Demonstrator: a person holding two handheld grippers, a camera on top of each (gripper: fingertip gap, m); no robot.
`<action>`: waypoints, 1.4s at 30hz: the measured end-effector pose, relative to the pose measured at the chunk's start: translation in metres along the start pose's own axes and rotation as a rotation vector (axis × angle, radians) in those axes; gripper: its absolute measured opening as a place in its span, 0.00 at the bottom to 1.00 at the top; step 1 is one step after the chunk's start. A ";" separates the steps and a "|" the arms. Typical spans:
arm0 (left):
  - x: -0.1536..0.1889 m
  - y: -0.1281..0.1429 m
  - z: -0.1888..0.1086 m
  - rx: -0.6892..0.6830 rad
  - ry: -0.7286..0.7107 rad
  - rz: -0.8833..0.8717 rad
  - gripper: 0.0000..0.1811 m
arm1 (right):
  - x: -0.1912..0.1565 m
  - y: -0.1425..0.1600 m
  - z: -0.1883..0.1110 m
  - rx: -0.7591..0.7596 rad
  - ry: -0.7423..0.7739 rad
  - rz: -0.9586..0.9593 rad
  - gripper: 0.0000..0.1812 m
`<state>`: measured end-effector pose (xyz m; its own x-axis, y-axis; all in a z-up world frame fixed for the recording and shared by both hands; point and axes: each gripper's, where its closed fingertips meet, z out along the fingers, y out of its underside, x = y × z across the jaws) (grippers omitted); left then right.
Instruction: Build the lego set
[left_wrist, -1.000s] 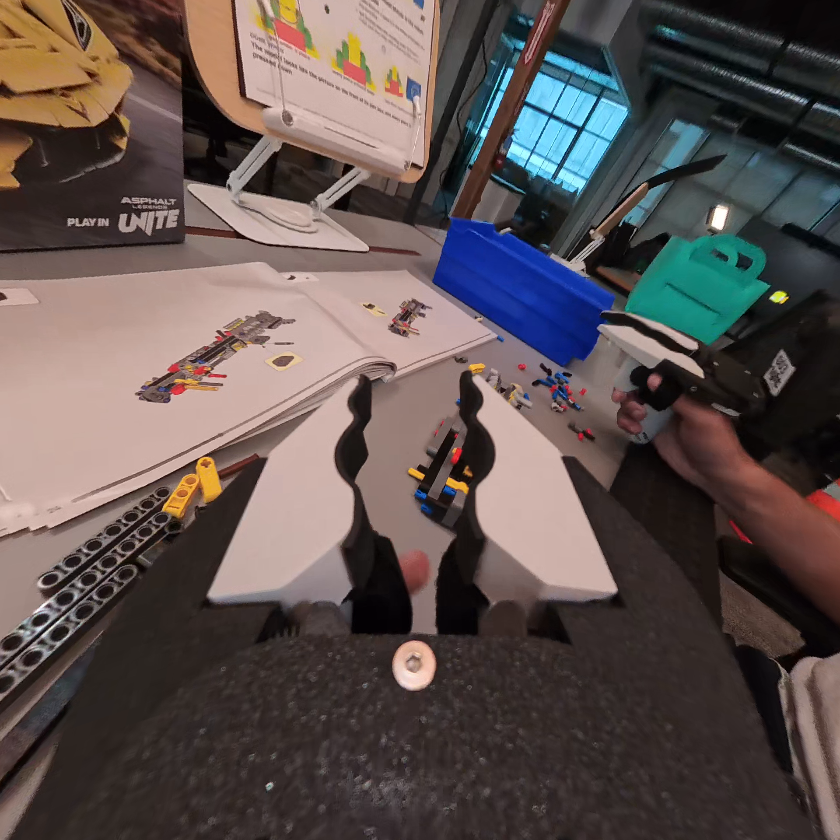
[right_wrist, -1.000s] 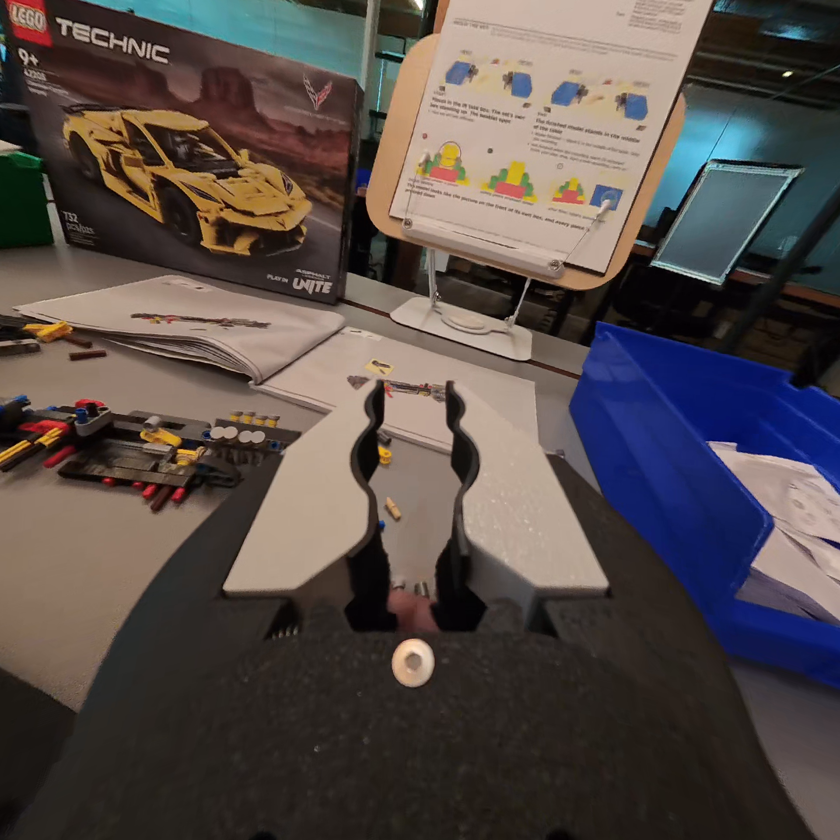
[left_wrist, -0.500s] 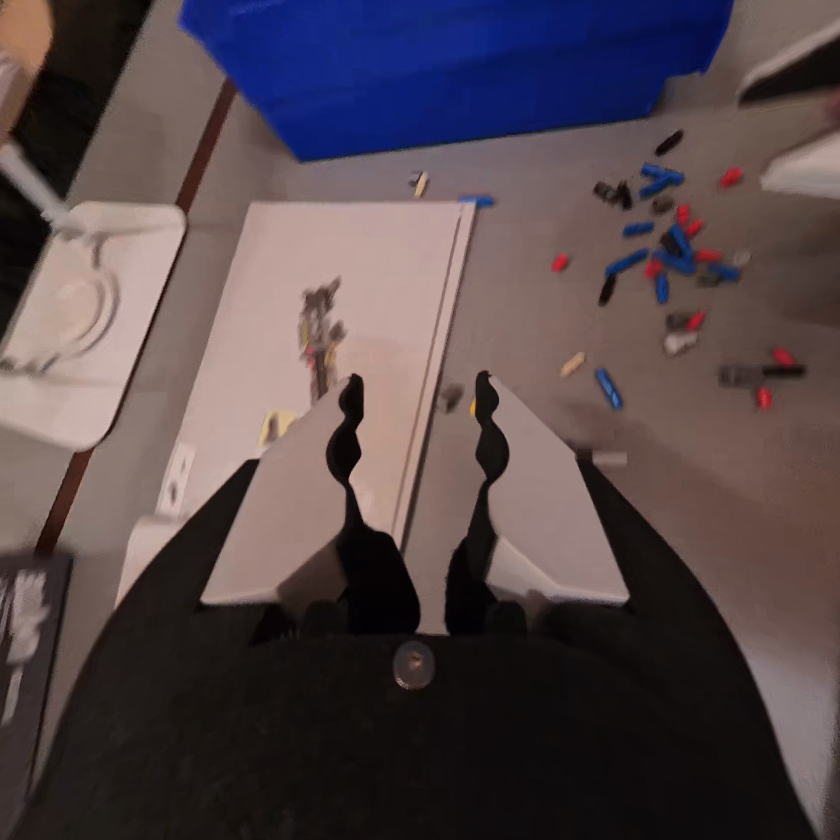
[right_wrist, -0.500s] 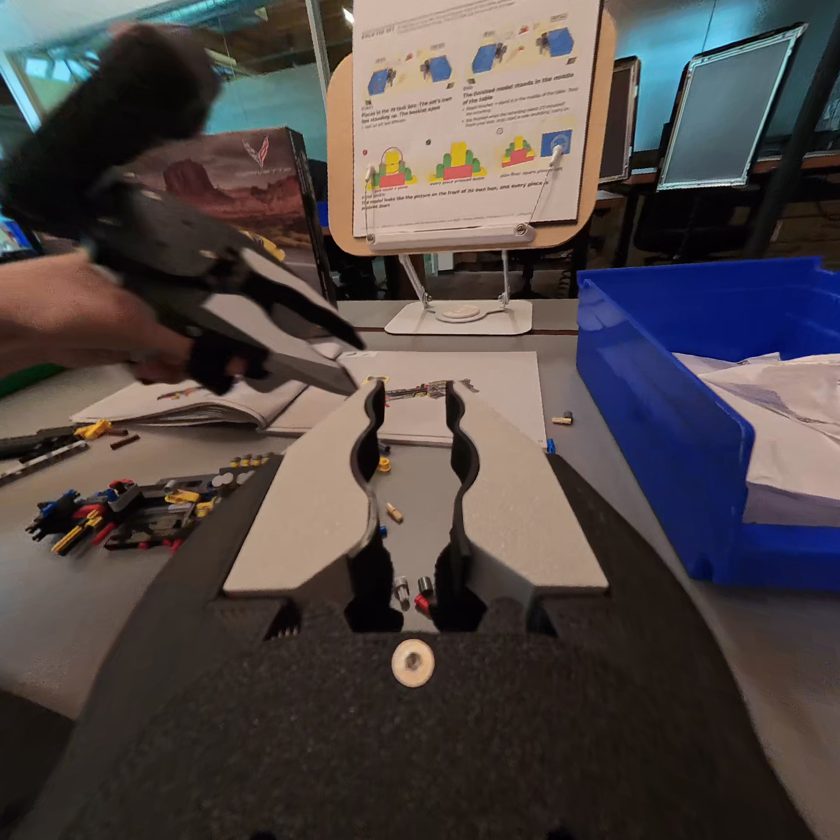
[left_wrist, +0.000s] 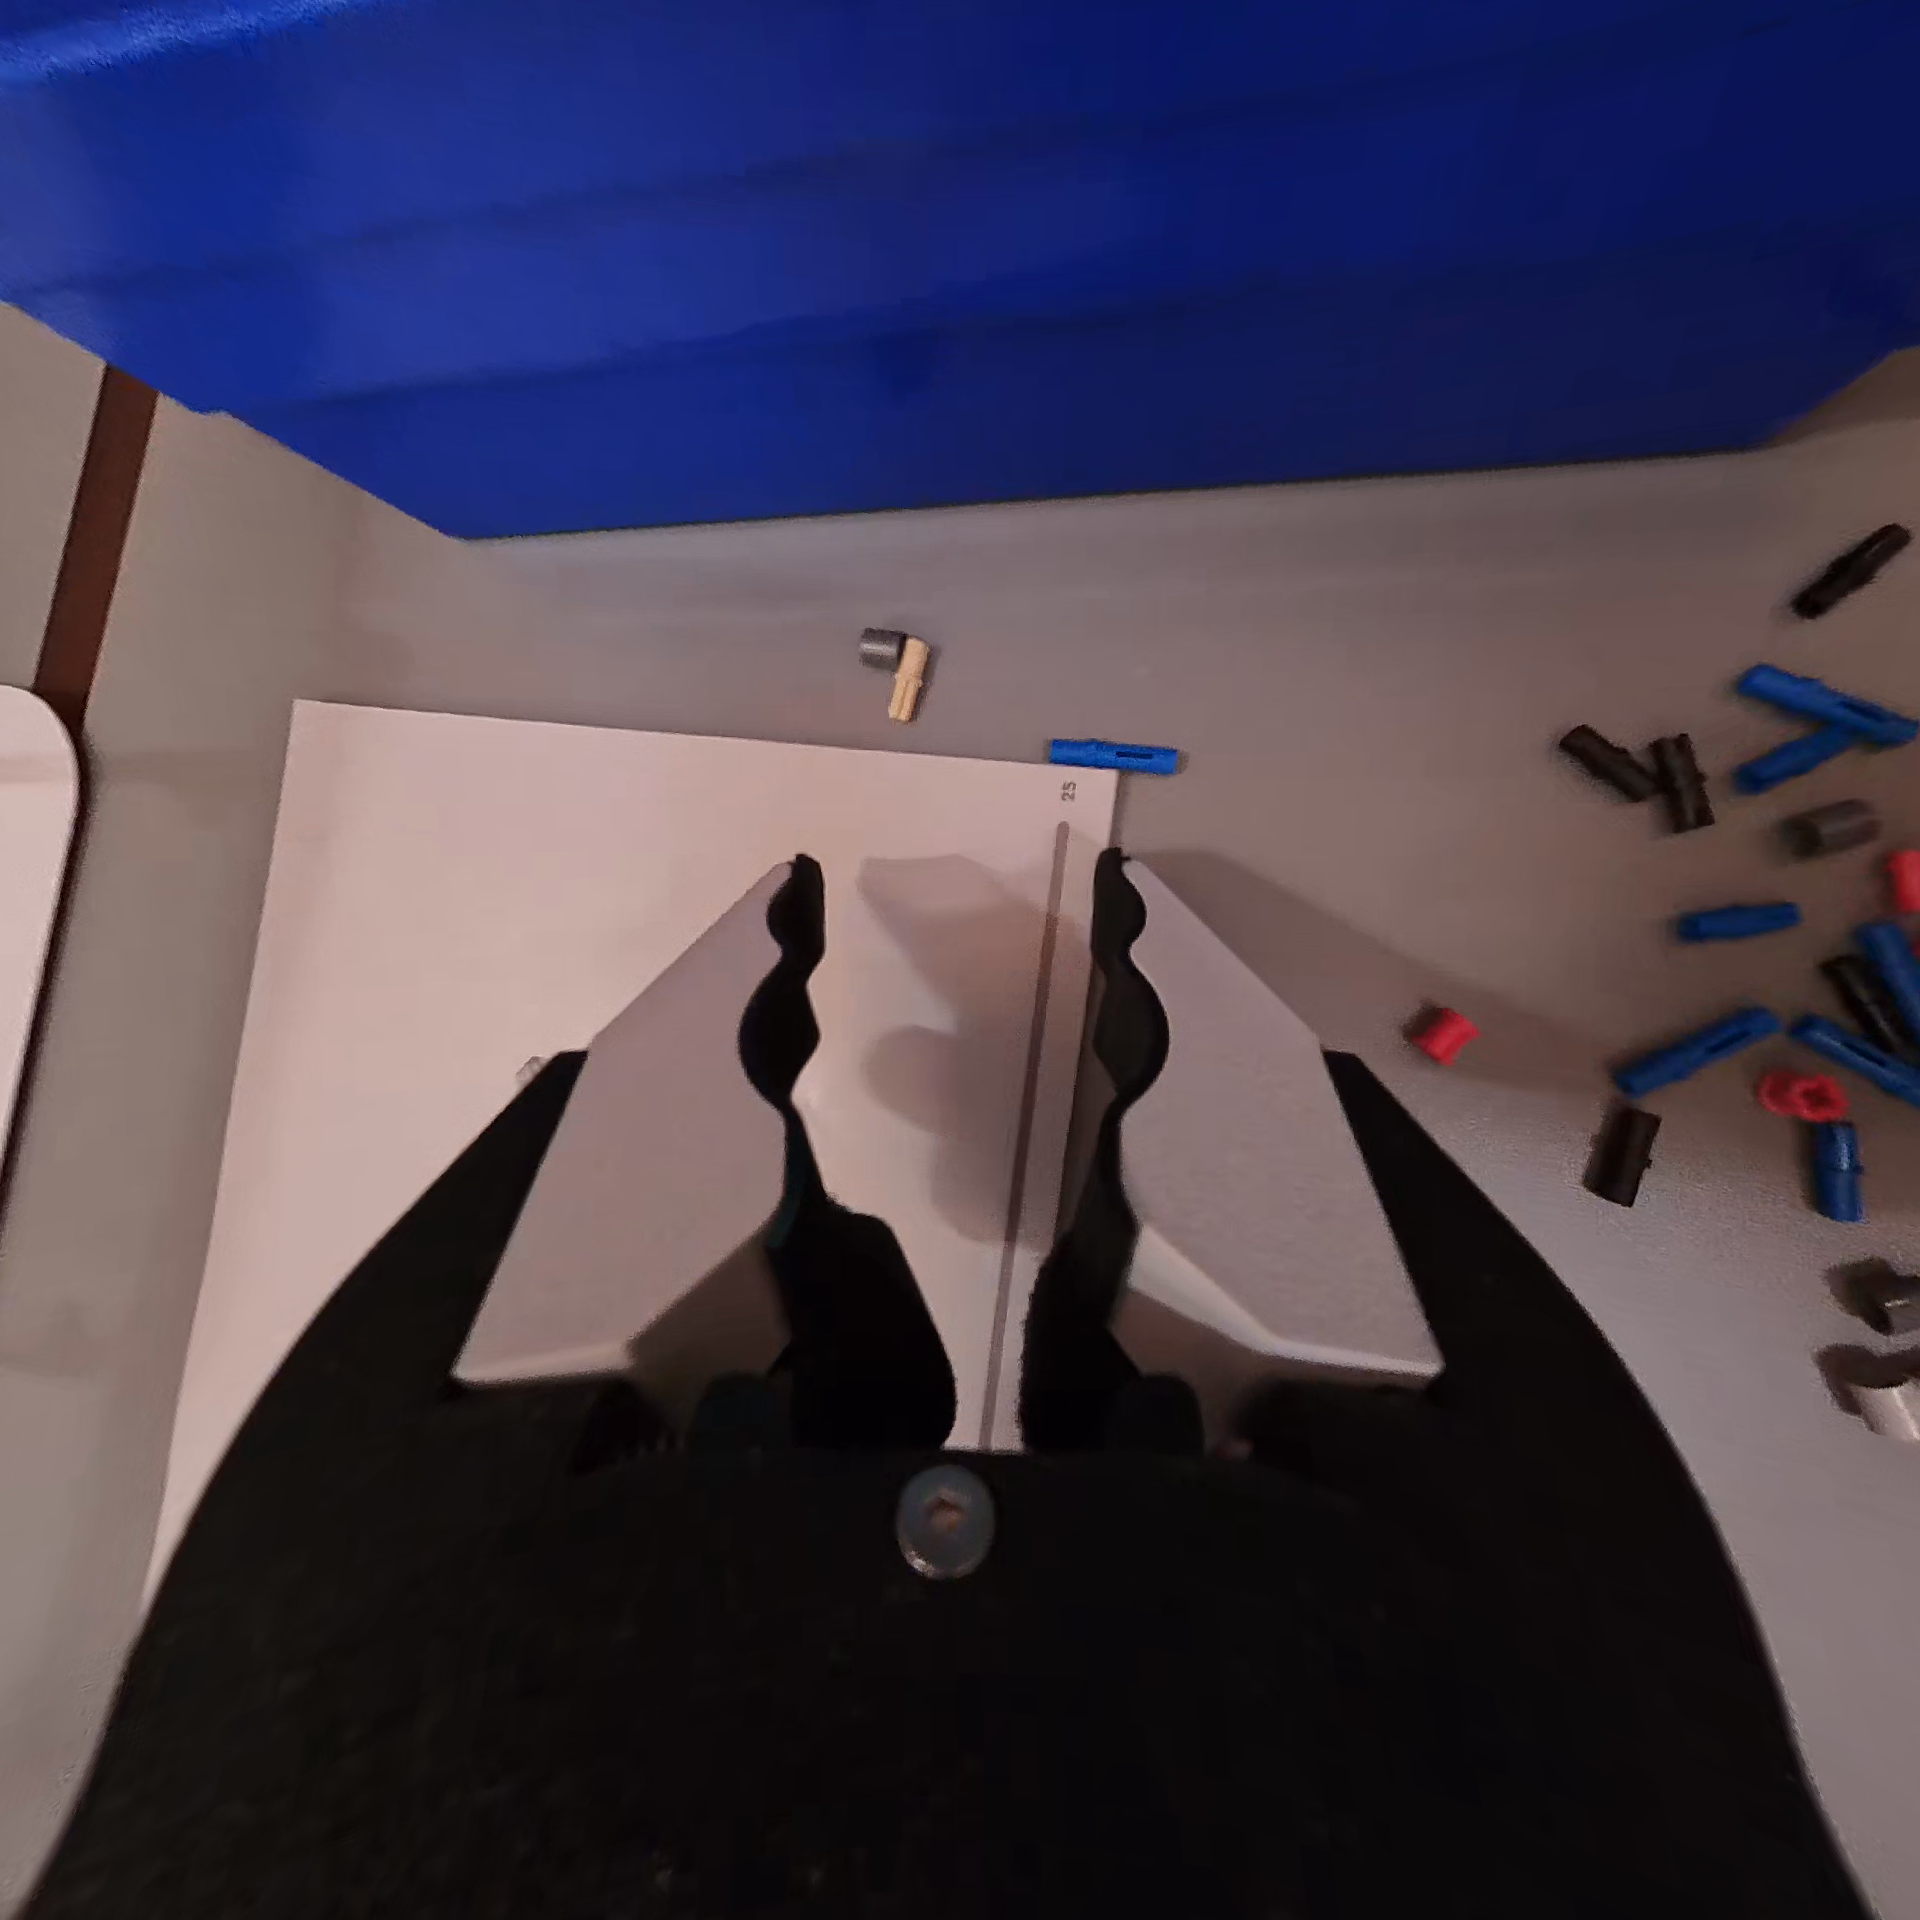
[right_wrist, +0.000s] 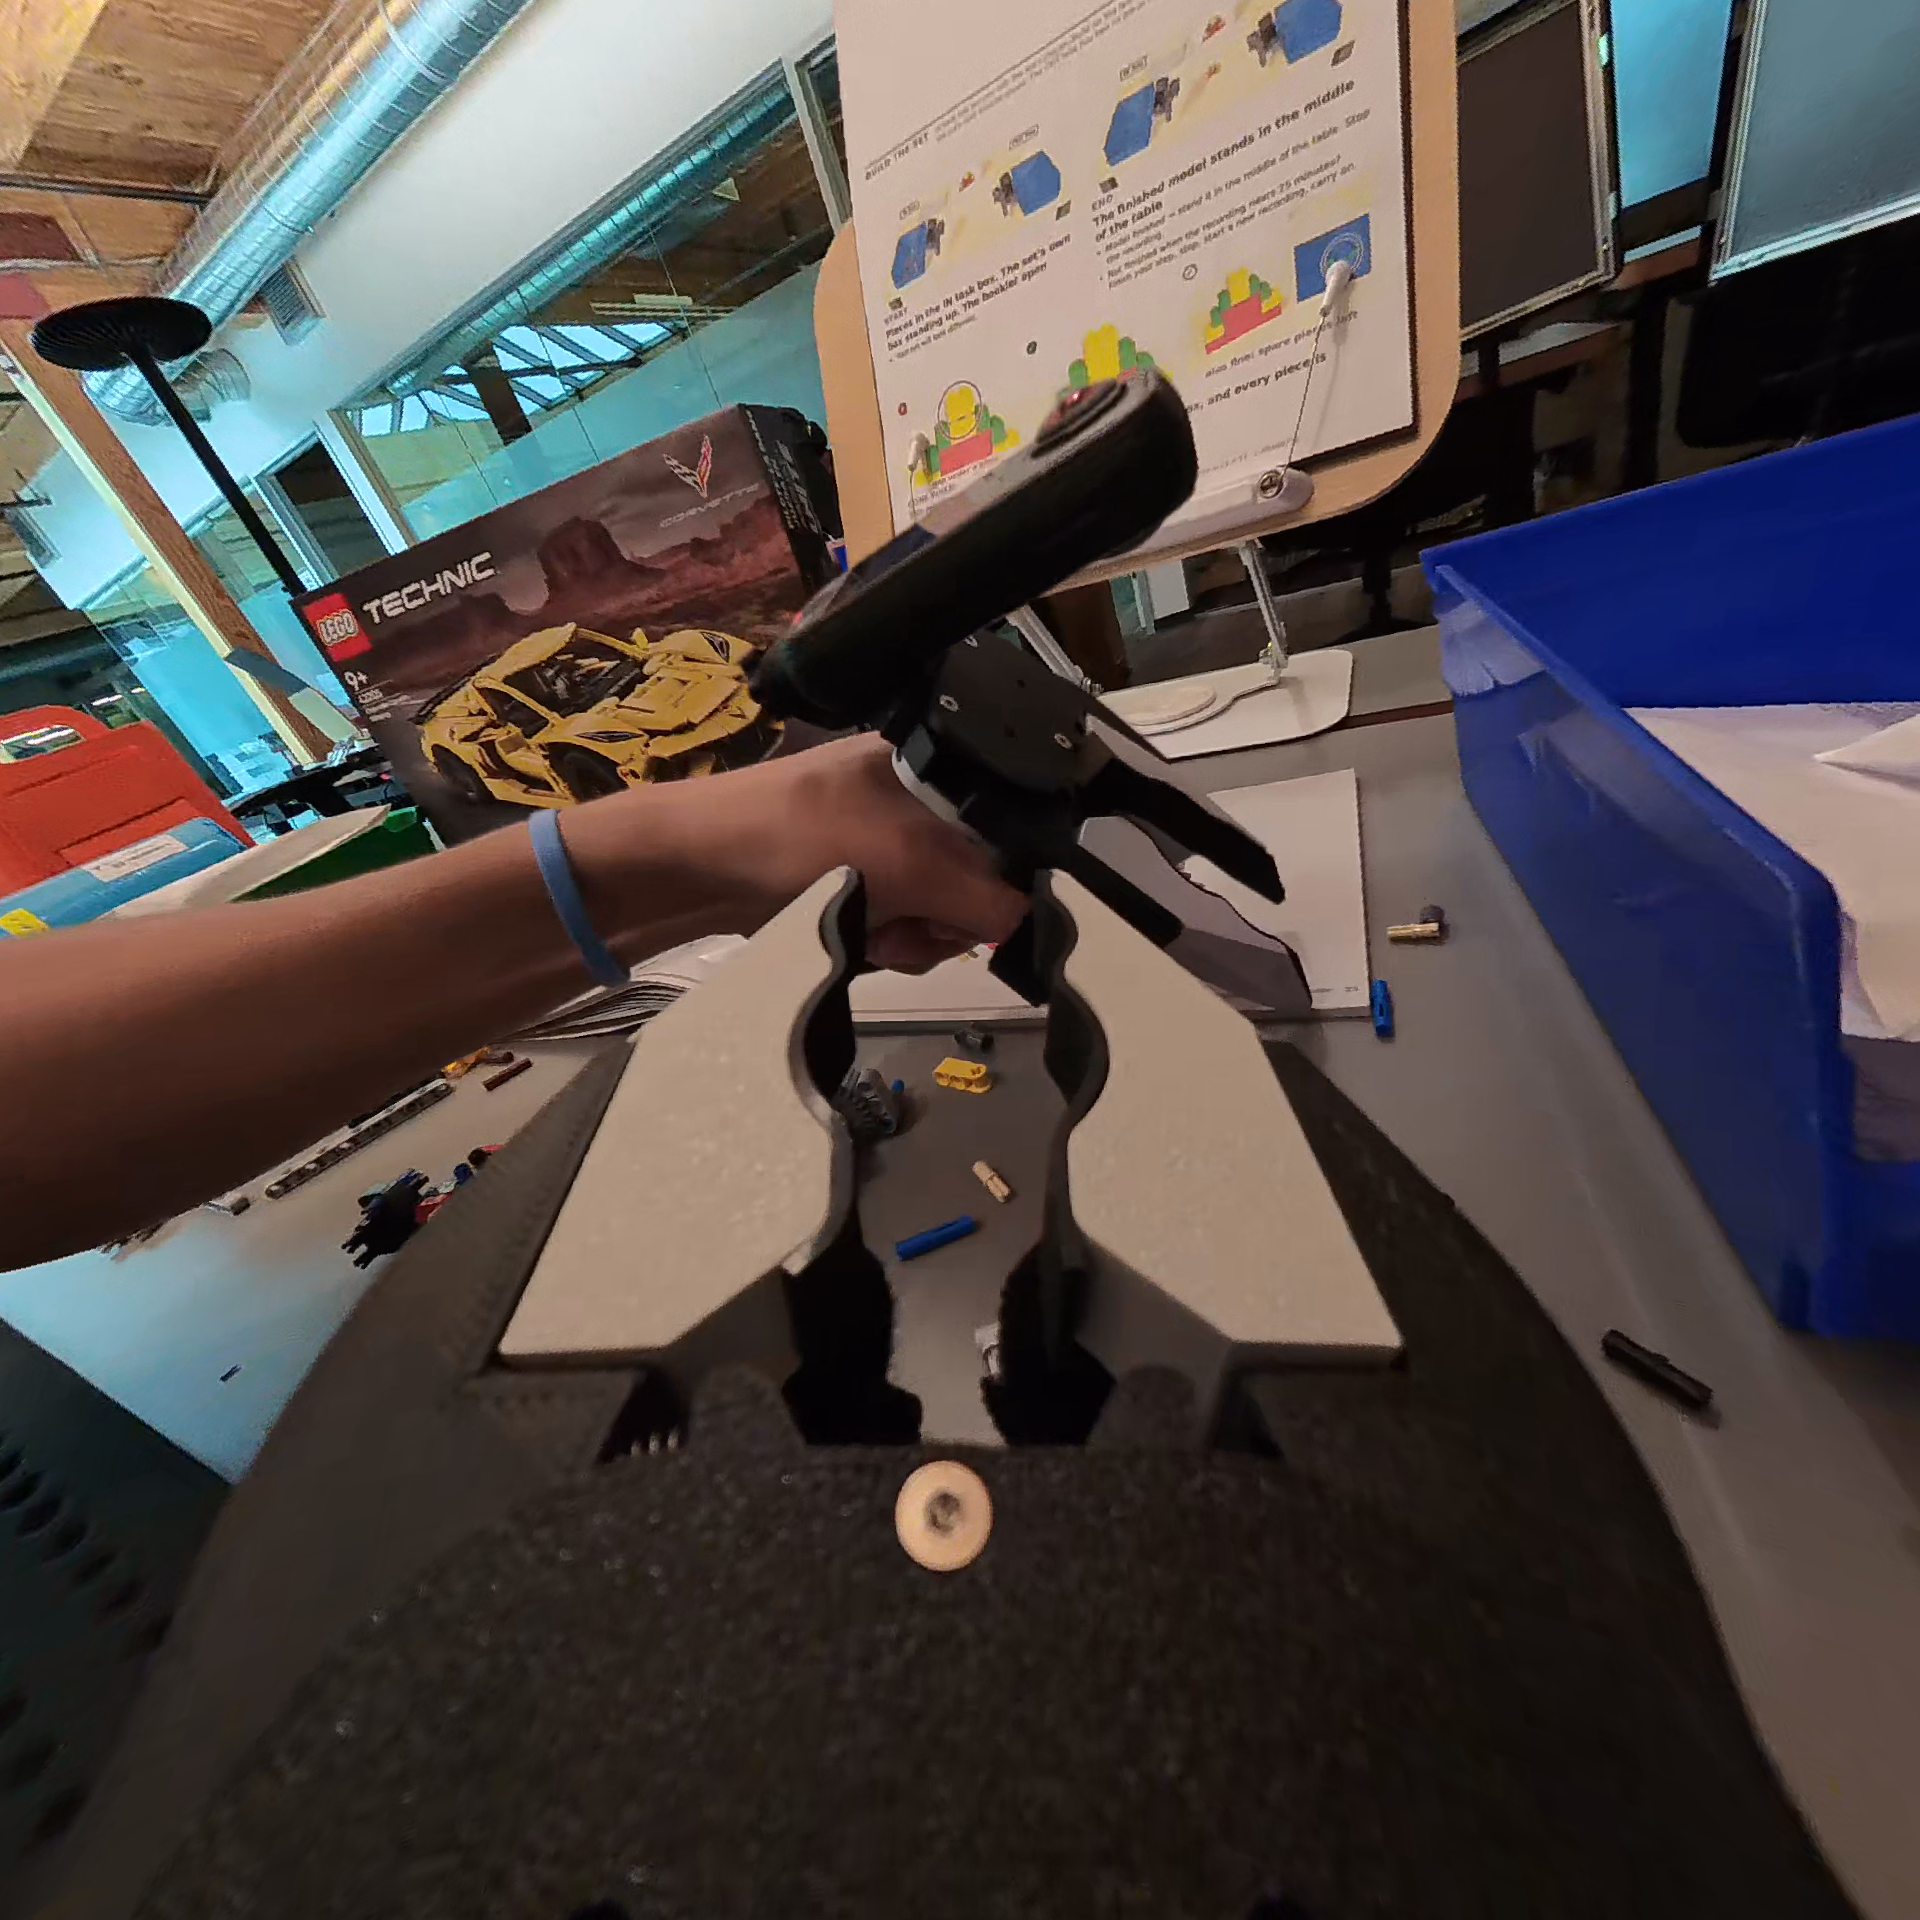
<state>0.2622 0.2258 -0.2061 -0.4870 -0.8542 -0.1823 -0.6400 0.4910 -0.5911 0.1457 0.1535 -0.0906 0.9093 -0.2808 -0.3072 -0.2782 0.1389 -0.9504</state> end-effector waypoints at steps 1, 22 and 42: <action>0.000 0.001 0.001 0.004 0.013 -0.017 0.28 | 0.000 0.000 0.000 0.000 -0.001 -0.002 0.17; 0.013 -0.012 -0.004 0.066 0.119 -0.092 0.03 | -0.003 0.001 0.001 -0.005 -0.022 0.007 0.17; -0.092 0.018 -0.040 0.021 -0.219 0.028 0.14 | 0.087 0.052 0.074 -0.491 0.224 -0.091 0.36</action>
<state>0.2721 0.3201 -0.1685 -0.3620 -0.8583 -0.3636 -0.6145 0.5130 -0.5993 0.2331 0.2063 -0.1628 0.8631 -0.4742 -0.1739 -0.3619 -0.3403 -0.8679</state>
